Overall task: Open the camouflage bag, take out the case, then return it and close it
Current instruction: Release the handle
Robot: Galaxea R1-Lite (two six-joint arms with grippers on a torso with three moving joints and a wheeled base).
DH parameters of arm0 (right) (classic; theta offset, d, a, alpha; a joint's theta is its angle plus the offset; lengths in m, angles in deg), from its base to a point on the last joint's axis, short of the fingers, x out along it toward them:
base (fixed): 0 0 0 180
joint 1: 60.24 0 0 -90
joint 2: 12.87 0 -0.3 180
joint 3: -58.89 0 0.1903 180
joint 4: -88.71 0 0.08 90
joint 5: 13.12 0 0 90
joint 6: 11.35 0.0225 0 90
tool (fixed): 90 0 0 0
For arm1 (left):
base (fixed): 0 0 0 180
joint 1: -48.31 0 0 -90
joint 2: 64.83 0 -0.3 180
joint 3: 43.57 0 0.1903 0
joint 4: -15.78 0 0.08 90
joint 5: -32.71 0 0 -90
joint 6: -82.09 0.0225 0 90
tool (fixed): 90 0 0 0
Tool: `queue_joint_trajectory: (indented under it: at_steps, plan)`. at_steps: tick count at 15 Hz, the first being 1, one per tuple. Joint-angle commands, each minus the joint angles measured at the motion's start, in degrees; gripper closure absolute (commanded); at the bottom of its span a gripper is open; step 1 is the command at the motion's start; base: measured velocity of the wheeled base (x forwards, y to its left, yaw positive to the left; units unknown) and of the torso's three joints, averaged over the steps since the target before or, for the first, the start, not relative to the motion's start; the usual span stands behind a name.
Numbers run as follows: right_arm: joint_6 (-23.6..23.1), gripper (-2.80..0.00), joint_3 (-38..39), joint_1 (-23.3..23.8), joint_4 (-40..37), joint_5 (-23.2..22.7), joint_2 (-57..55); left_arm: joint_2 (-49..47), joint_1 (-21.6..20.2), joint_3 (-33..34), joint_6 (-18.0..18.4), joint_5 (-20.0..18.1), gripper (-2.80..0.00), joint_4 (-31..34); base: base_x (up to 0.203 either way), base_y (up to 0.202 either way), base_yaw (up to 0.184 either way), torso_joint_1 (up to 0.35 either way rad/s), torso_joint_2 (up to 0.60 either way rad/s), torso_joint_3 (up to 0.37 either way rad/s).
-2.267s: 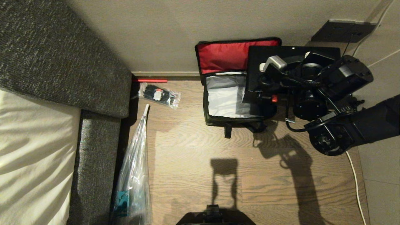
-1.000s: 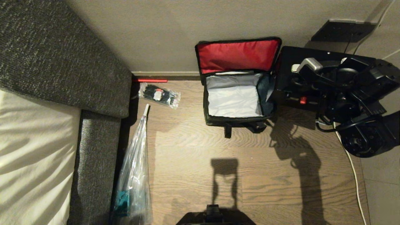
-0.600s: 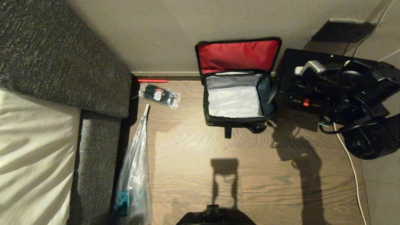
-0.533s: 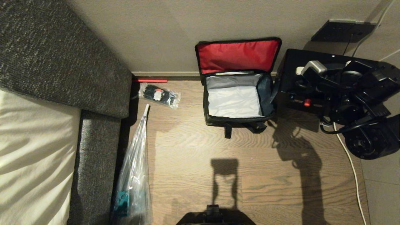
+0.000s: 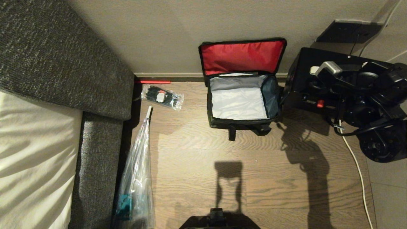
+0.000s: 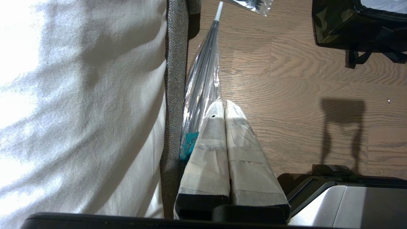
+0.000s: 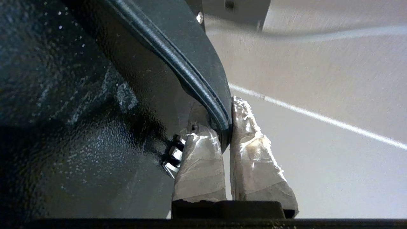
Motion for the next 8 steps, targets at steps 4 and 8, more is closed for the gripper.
queue_joint_trajectory:
  at_steps: [4,8]
  plan:
    - [0.8,0.0,1.2,2.0,0.5,0.3,-0.7,0.0,0.0,0.0,0.0,0.0,0.0,0.0,0.0,0.0,0.0,0.0,0.0,0.0]
    - [2.2,0.0,1.1,3.6,0.5,0.2,-3.3,0.0,0.0,0.0,0.0,0.0,0.0,0.0,0.0,0.0,0.0,0.0,0.0,0.0]
